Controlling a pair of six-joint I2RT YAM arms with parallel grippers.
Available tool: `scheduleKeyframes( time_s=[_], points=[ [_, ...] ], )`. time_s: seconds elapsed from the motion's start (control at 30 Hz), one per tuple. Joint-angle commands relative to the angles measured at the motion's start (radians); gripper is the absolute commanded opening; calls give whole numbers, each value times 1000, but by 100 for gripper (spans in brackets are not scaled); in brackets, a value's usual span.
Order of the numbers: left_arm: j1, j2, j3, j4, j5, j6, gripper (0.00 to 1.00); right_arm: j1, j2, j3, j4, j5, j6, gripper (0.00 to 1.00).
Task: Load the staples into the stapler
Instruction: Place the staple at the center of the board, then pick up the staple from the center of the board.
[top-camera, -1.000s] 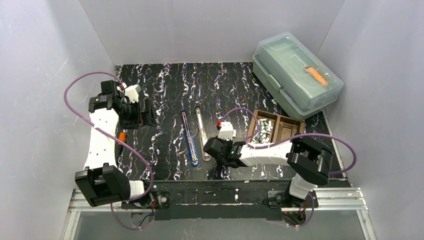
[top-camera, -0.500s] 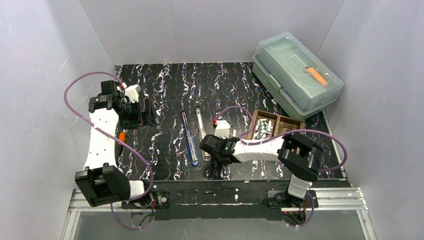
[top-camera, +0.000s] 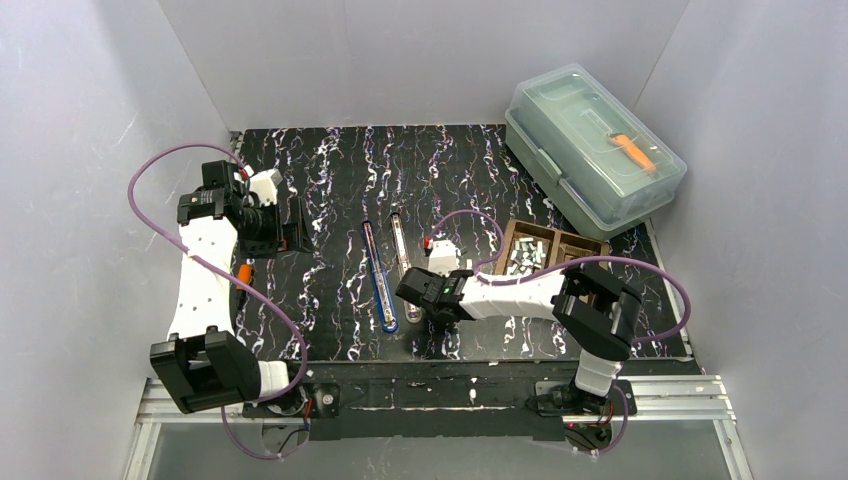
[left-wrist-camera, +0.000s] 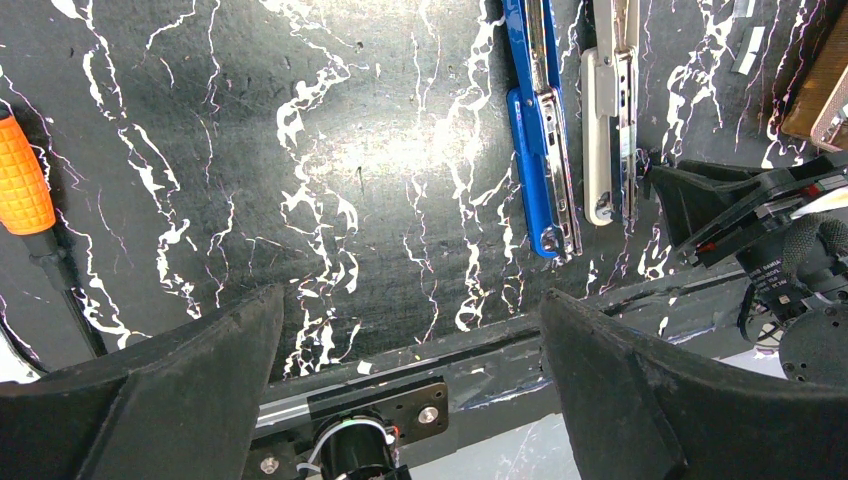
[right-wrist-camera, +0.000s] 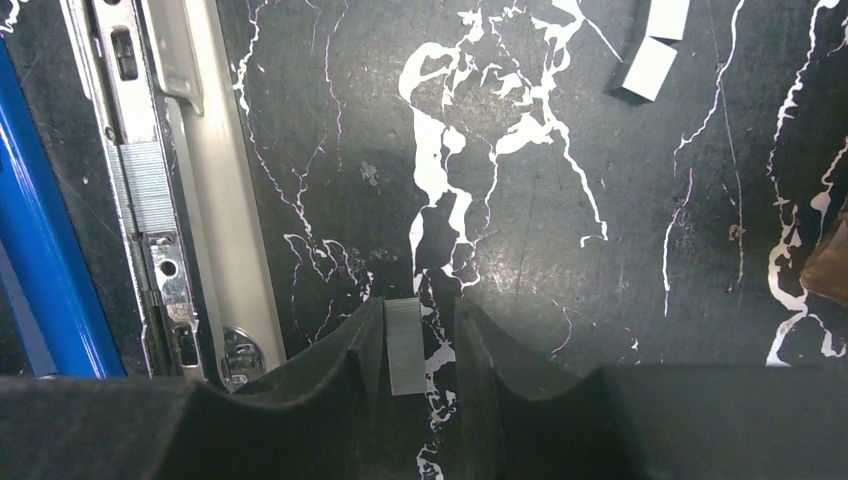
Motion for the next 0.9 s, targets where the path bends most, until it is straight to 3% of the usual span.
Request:
scheduleKeyframes(
  time_s=[0.0,0.4,0.87],
  points=[
    [7,-25,8,-22,15,8,99,-6,3,45,-36,-10,2,39],
    [7,-33,8,-22,6,18,99,-34,6,48,-17,-76,-14,31],
    [7,-44,-30,-10,13,48,99,-42,-5,112,-32,-50,-48,7]
  ],
)
